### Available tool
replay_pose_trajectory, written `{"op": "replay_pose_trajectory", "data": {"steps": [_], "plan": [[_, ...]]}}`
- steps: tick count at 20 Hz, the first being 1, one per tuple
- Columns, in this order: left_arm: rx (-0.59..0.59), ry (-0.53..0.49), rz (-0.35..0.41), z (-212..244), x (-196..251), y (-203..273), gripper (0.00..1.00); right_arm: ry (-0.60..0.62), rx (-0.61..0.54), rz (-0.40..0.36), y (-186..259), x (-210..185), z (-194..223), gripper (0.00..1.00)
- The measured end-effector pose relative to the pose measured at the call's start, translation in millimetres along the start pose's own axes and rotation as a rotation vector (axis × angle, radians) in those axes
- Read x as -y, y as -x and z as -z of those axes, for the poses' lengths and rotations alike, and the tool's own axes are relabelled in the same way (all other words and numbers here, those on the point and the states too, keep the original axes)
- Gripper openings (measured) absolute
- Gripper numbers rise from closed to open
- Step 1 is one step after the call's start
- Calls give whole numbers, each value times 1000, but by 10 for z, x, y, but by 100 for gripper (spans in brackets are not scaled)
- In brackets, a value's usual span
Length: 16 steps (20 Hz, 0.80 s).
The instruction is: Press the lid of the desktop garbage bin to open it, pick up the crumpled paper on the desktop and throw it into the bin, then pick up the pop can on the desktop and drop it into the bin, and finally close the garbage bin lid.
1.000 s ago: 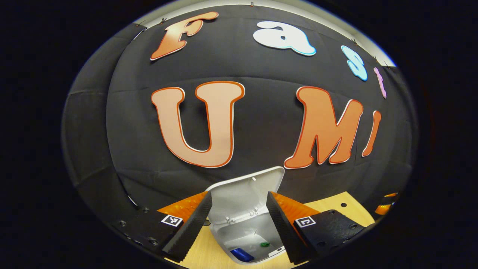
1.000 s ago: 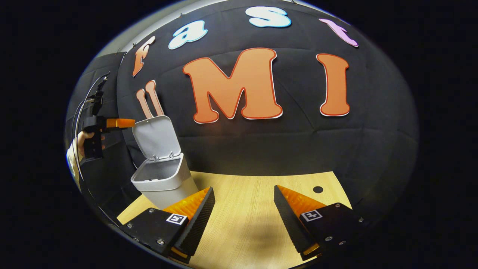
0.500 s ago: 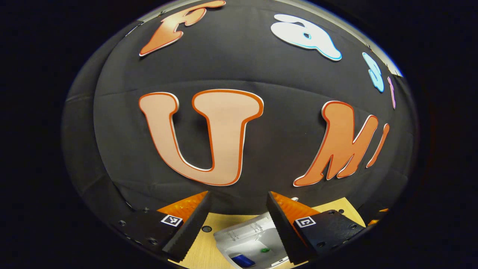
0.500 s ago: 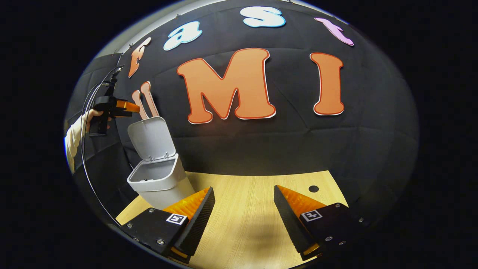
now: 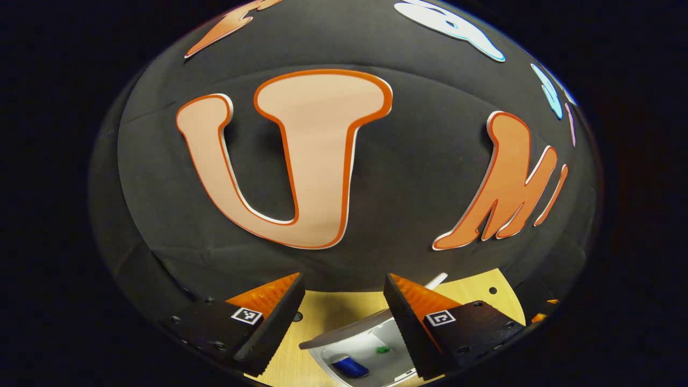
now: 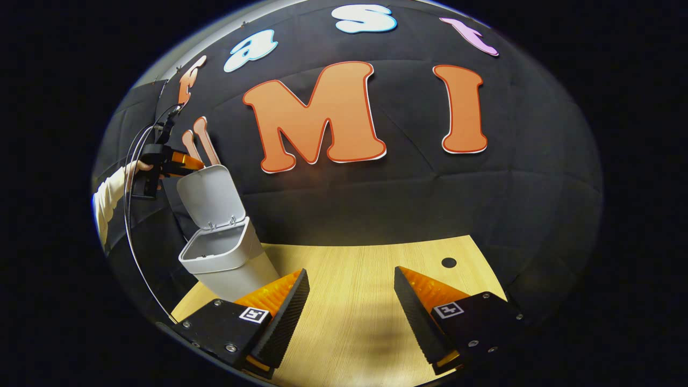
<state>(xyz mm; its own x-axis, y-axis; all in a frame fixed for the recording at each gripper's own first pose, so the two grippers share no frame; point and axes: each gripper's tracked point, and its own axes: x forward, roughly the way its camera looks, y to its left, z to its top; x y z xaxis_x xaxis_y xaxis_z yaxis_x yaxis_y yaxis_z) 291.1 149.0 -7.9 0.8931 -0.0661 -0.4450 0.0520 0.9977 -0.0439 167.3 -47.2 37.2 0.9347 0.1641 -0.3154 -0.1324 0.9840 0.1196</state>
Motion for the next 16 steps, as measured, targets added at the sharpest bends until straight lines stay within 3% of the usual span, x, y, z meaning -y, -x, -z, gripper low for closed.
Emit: {"op": "replay_pose_trajectory", "data": {"steps": [2,3,4,16], "plan": [[-2,-1,14,83,45,25,94,-4,-2,-1,0,-16,13,95],[-14,-8,14,146,50,38,94,-6,-4,-5,5,-32,14,100],[-23,-13,12,216,47,45,94,-7,-2,-10,3,-53,18,95],[-135,-23,83,1233,453,221,95,-14,-26,-55,39,-216,119,95]]}}
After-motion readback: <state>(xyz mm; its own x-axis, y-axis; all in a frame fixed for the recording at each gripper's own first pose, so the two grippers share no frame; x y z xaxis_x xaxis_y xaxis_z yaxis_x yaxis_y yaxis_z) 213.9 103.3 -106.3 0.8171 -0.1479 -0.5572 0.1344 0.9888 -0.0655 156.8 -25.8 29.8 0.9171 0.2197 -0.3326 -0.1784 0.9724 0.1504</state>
